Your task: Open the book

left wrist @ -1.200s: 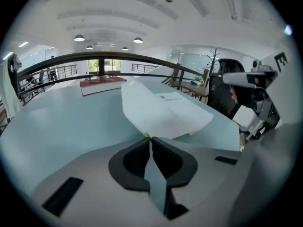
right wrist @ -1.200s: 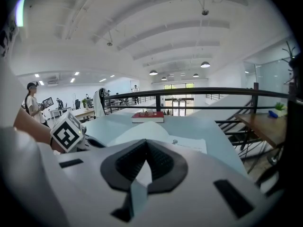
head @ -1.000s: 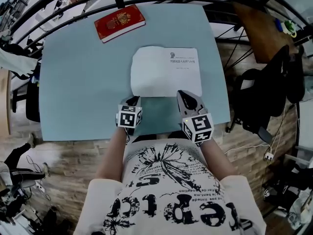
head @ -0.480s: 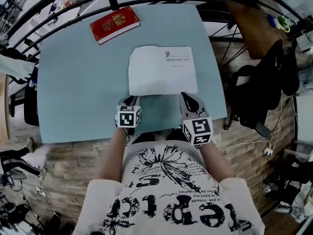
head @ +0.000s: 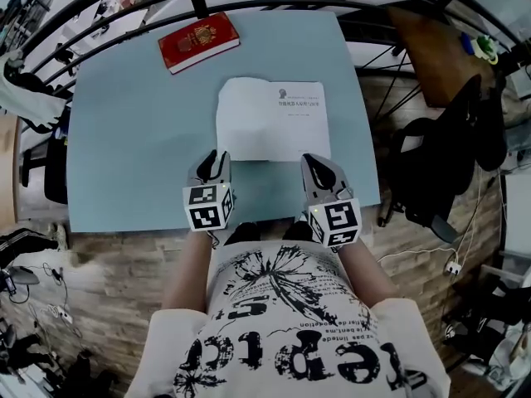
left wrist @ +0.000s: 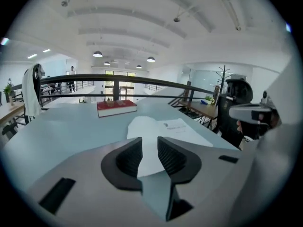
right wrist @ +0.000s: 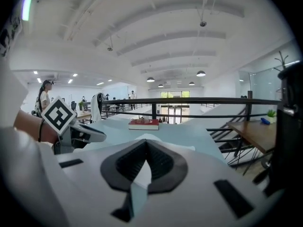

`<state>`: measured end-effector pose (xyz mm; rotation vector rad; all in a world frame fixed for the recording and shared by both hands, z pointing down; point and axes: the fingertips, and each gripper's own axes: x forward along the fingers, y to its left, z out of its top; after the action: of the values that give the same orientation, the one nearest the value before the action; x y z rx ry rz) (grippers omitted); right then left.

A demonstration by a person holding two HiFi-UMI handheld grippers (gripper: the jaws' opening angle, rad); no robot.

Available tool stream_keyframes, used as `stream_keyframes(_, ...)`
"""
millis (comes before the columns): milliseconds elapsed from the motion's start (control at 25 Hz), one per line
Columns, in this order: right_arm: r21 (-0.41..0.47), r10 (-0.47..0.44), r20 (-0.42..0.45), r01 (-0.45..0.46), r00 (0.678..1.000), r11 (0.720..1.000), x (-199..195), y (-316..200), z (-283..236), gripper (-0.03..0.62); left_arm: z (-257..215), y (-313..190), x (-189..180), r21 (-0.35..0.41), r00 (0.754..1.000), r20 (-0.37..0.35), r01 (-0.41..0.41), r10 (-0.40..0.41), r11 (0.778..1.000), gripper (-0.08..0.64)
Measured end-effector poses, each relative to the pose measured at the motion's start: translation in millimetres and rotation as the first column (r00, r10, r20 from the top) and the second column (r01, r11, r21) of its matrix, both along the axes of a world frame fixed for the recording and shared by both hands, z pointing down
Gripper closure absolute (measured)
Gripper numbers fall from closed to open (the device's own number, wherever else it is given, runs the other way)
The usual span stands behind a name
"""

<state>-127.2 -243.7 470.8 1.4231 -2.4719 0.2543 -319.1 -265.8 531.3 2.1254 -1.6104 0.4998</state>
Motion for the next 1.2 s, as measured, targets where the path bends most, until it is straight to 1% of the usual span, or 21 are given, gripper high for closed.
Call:
stream_keyframes(160,0.027,-0.016,0.007,0.016,1.0,0.999,10,-1,-14,0.581,-44,2,16,0.1,1.0,-0.004,-0.016,0.016,0.995,0.459)
stream_keyframes(360,0.078,-0.025,0.028,0.023,0.999,0.997,27,-10,-33,0.581,-85,-2,47,0.199,0.998,-0.033,-0.055,0.062,0.979,0.465)
stream_keyframes(560,0.133,-0.029,0.052,0.022,0.998,0.991,41,-14,-52,0.581,-124,-1,74,0.298,0.992,-0.042,-0.102,0.12,0.949,0.52)
stream_keyframes(680,0.16,-0.03,0.063,0.02,0.998,0.987,46,-17,-62,0.581,-142,1,85,0.346,0.986,-0.04,-0.136,0.159,0.928,0.534)
stream_keyframes(880,0.194,-0.031,0.075,0.016,0.997,0.981,52,-20,-73,0.581,-154,2,100,0.384,0.979,-0.008,-0.187,0.206,0.904,0.538)
stream_keyframes(1000,0.2,-0.036,0.065,0.022,0.997,0.979,52,-19,-75,0.581,-154,2,103,0.385,0.976,0.006,-0.205,0.219,0.9,0.538)
stream_keyframes(1200,0.205,-0.048,0.035,0.04,0.998,0.978,49,-21,-74,0.583,-154,3,105,0.388,0.971,-0.004,-0.219,0.239,0.895,0.538)
